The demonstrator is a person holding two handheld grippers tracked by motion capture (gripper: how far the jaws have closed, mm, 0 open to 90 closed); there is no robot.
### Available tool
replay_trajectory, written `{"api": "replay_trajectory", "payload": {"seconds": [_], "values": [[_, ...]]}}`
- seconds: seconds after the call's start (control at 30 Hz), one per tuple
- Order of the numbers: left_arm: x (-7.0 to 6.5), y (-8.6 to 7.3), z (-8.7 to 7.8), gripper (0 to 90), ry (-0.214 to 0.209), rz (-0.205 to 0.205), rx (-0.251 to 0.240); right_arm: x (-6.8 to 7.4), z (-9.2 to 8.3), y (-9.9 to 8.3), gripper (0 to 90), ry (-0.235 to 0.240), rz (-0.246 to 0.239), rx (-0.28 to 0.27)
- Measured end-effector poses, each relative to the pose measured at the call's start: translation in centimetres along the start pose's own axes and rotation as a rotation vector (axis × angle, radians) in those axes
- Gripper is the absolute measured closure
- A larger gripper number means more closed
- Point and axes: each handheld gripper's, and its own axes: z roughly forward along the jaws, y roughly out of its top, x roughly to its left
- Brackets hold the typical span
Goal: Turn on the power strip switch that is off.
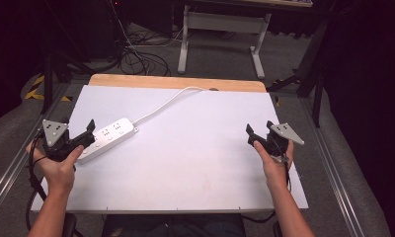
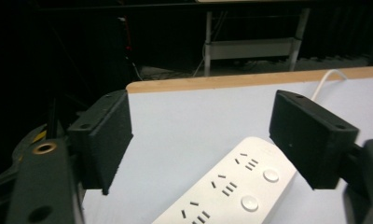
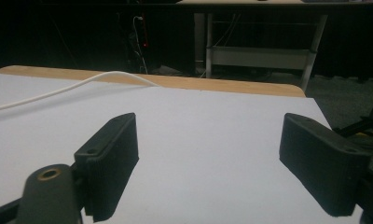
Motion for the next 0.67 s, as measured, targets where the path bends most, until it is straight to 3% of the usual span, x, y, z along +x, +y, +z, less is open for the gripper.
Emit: {"api": "replay_trajectory", "payload": {"seconds": [0.03, 0.07, 0.2, 0.67], "values": [[0.00, 0.01, 0.05, 5.0, 0.011, -0.002, 0.000, 0.00, -0.03, 0.01, 19.9, 0.001, 0.000, -0.002], [0.00, -0.01, 0.04, 0.3, 0.009, 0.002, -0.001, 0.00, -0.03, 0.01, 19.8, 0.000, 0.000, -0.002], [-0.03, -0.14, -0.04, 1.4, -0.010, 0.036, -0.003, 0.00, -0.03, 0.00, 19.7, 0.001, -0.001, -0.002], [-0.02, -0.31, 0.14, 1.5, -0.015, 0.046, 0.006, 0.06, 0.05, -0.02, 19.7, 0.001, 0.000, 0.000]]}}
